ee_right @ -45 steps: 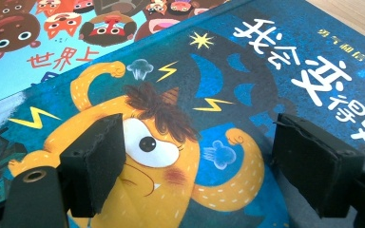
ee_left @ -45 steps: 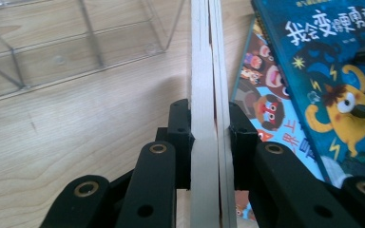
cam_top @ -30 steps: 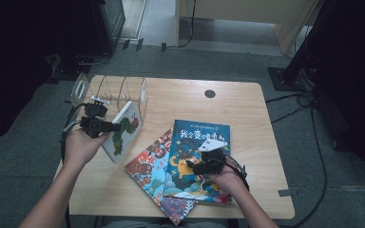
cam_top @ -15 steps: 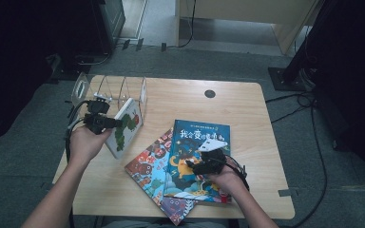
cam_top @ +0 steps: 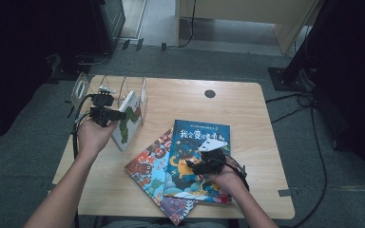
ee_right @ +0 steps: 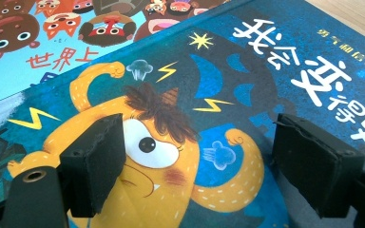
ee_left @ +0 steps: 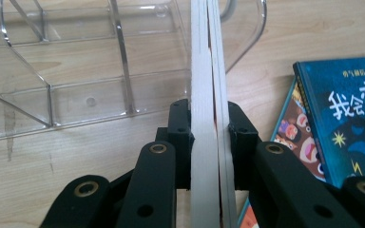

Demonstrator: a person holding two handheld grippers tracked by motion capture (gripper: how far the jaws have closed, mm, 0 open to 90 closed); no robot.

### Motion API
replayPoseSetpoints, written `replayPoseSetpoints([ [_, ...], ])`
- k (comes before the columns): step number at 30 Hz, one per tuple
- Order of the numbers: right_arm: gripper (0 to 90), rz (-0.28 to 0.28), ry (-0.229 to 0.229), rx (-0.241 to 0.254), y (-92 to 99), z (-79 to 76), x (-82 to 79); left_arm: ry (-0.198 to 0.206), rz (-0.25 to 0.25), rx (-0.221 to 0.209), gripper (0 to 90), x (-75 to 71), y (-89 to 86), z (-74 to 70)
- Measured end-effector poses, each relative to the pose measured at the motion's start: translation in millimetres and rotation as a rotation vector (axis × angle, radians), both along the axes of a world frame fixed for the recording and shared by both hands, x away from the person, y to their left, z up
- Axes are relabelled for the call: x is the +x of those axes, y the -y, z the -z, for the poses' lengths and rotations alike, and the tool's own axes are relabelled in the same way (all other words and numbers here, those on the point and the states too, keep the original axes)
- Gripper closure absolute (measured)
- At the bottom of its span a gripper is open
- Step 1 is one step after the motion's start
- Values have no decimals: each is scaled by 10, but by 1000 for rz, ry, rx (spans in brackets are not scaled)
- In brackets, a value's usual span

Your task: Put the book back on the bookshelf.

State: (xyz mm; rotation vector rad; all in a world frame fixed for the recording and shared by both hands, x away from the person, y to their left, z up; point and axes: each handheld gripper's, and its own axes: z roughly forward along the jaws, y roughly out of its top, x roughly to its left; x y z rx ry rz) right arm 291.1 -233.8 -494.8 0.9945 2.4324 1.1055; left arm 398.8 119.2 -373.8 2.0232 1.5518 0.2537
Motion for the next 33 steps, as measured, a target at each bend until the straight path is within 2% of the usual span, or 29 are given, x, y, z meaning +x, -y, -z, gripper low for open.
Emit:
replayPoseSetpoints([
  [5, 178, 9, -2, -1, -9, -2, 4, 3, -28, -12, 776, 86, -21, 62],
  [8, 178, 8, -2, -1, -8, -1, 5, -1, -34, -40, 776, 130, -3, 79],
  [11, 178, 8, -1, -1, -8, -1, 5, 5, -45, -27, 776, 184, 13, 89],
  [14, 178, 6, -2, -1, -8, -1, 7, 9, -62, -57, 777, 237, 6, 90],
  [19, 178, 8, -4, -1, -8, -2, 5, 26, -69, -30, 777, 293, 49, 97],
  [26, 178, 5, -3, 0, -7, -1, 9, 46, -76, -28, 776, 342, 91, 137],
  [33, 178, 1, -1, 0, -8, -1, 13, 58, -92, -50, 776, 421, 91, 164],
])
